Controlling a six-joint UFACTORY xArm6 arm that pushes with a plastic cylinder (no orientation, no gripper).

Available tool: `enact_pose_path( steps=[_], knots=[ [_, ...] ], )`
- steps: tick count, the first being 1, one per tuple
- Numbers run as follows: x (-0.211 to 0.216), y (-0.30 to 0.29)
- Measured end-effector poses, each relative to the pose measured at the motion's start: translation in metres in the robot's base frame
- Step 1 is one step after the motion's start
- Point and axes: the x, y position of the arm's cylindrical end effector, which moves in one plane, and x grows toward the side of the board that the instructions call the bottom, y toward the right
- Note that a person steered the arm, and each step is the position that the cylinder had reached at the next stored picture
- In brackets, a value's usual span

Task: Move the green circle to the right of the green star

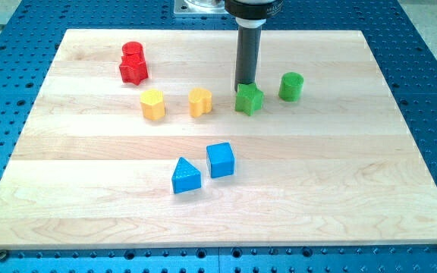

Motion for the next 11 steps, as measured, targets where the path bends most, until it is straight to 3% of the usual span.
enact_pose_path(
  steps=[2, 3, 7, 8, 9, 10, 11],
  knots=[
    [-0.039, 0.063],
    [-0.011, 0.064],
    [-0.003, 0.07],
    [-0.019, 0.07],
    [-0.041, 0.118],
    [0.007, 0.181],
    [0.075, 0.179]
  ],
)
